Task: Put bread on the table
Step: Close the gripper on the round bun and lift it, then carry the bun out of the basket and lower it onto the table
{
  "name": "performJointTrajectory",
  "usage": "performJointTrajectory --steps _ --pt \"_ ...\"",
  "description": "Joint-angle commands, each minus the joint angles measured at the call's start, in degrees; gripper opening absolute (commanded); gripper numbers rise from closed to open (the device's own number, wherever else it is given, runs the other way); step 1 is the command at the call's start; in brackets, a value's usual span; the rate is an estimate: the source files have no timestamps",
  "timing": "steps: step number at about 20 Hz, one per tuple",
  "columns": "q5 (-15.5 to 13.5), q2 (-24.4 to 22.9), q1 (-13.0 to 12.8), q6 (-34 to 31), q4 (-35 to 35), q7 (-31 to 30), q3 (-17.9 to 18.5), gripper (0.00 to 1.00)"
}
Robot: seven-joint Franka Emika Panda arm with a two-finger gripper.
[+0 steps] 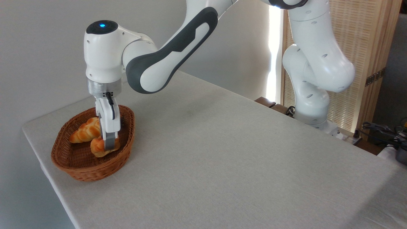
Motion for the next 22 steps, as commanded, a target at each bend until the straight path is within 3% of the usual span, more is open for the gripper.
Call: performJointTrajectory --steps 1,7,11,13,15,18,22 --pt "-0.72 -0.23 0.01 0.52 -0.43 1.13 0.25 0.21" --pt "-1.60 -0.57 0.09 0.60 -0.08 0.51 0.78 0.21" --pt "-10.64 -0.84 0.53 1.04 1.41 -2.82 1.47 0.21" --pt "-13.19 -1.63 0.53 0.96 2.38 -3.96 3.23 0.22" --pt "-13.73 -3.38 0.53 0.26 2.47 -4.15 4.99 0.22" --pt "-12.77 -6.80 0.27 -7.97 2.38 -2.75 8.76 0.24" --pt "-10.83 -9.97 -2.37 -26.43 1.85 13.48 17.19 0.26"
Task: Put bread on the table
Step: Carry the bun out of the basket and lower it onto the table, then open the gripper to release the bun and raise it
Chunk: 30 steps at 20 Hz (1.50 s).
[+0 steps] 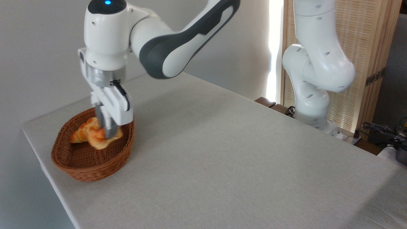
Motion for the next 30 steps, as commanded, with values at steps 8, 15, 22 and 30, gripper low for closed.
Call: performJointTrajectory --steps 8,15,22,30 --pt "3.29 -0.40 -2.25 -15.29 -6.20 25.93 12.32 0.48" --pt "3.29 -0.75 -2.17 -15.54 -6.02 25.59 12.49 1.00" --pt "3.37 -1.19 -2.17 -15.98 -5.93 25.76 12.49 1.00" --pt "3.46 -6.90 1.95 -27.39 2.75 21.55 12.41 1.00"
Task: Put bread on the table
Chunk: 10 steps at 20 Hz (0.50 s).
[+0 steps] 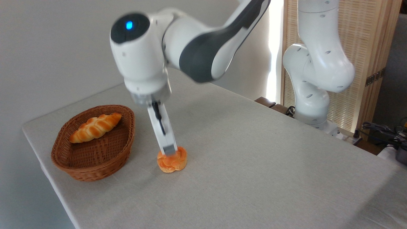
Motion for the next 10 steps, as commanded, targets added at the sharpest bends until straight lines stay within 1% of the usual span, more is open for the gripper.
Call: performJointTrajectory --steps 1,2,3,4,5,6,7,8,9,10 --pt "0.65 -3.25 3.91 -8.20 7.73 -4.36 -0.31 1.00" --pt "1.44 -3.51 4.62 -8.74 9.58 -6.03 -0.40 1.00" --pt "3.71 -3.78 5.15 -9.09 11.16 -7.18 -1.01 1.00" --pt "5.47 -3.87 6.20 -9.09 12.92 -8.84 -3.10 1.00" --pt "6.97 -3.87 7.52 -9.09 14.50 -11.73 -5.65 1.00" --pt "8.46 -3.87 8.31 -9.01 15.82 -16.02 -7.93 1.00" --pt "10.65 -3.78 8.32 -9.01 16.79 -20.07 -9.78 1.00" --pt "14.07 -3.78 8.32 -9.01 16.80 -22.89 -11.63 1.00" --pt "17.84 -3.69 8.32 -9.01 16.89 -24.14 -13.48 1.00" --pt "20.49 -3.69 8.32 -9.01 16.98 -24.41 -14.45 1.00"
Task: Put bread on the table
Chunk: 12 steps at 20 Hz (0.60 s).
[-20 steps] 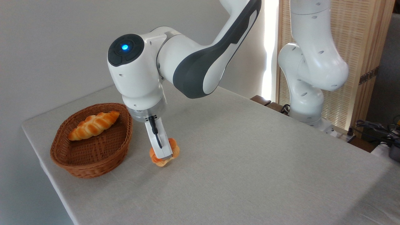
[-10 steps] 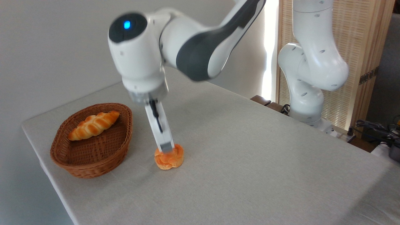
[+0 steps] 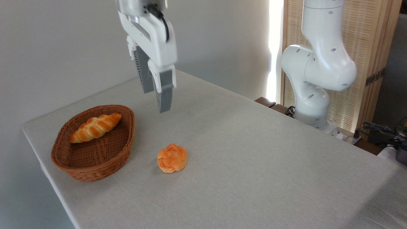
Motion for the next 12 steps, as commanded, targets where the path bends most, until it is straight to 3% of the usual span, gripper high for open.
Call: performJointTrajectory --steps 1,6,12 --pt "7.94 1.33 0.72 -1.33 2.22 -4.31 -4.15 1.00" --pt "7.51 1.24 0.72 -1.33 2.04 -4.14 -1.43 1.00" --pt "7.42 1.24 0.72 -1.42 1.78 -4.14 -1.25 1.00"
